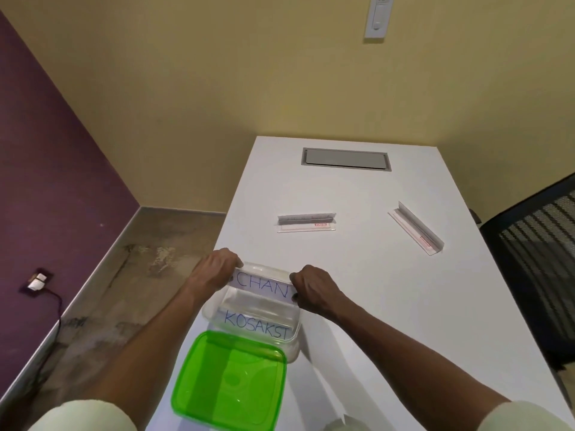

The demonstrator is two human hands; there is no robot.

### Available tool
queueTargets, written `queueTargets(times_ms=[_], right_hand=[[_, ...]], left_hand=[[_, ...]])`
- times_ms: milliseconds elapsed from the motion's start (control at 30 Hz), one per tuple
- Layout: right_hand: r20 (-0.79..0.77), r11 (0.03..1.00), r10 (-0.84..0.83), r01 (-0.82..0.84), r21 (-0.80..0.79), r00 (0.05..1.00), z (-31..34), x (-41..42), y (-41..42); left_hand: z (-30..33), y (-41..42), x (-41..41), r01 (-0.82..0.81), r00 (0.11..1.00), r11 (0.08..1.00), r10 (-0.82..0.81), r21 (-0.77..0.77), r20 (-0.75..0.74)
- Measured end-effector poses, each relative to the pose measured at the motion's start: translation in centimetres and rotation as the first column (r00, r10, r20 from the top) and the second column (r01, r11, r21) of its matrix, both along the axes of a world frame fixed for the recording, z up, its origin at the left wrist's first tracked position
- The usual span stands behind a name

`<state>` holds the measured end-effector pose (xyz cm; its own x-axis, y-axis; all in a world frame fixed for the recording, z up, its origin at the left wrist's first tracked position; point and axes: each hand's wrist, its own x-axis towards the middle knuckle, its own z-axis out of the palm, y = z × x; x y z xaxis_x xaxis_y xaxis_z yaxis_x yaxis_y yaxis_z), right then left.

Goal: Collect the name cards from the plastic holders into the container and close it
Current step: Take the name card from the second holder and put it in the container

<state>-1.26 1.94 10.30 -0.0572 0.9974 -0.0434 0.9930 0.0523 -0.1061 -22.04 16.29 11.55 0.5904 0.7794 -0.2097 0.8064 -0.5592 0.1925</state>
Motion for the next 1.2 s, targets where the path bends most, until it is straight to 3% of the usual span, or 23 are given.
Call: queueTargets(times_ms=[333,533,633,833,967,1200], right_hand=[[0.075,0.987,0.102,-0.091,-0.133,0.992,-1.2,-1.0,1.4],[0.162,0.98,0.2,-0.194,-0.053,0.966,-2.4,-1.4,1.9],[0.202,0.978,0.208,-0.2,-0.061,0.957,-3.5,-1.6,2.3],[0.099,0.971,0.179,-0.159,-0.181,0.979,-5.5,-1.9,3.3],[0.107,0.963,0.186,-0.159,-0.217,0.977,-6.0,-2.1,4.0],[0.156,0.951,0.187,-0.139,-0.275,0.97,-6.6,-2.5,5.0]], left_hand=[[-2.9,0.3,0.4,0.092,0.984,0.994,-0.083,0.055,-0.155],[-4.7,0.5,0.4,0.181,0.955,0.982,-0.16,0.06,-0.25],[-5.4,0.6,0.4,0.206,0.945,0.977,-0.186,0.049,-0.268],[-6.7,0.6,0.5,0.214,0.939,0.975,-0.19,0.056,-0.287],[-7.4,0.6,0.2,0.231,0.969,0.969,-0.22,0.09,-0.11],[-8.5,1.3,0.8,0.208,0.943,0.977,-0.187,0.05,-0.276]])
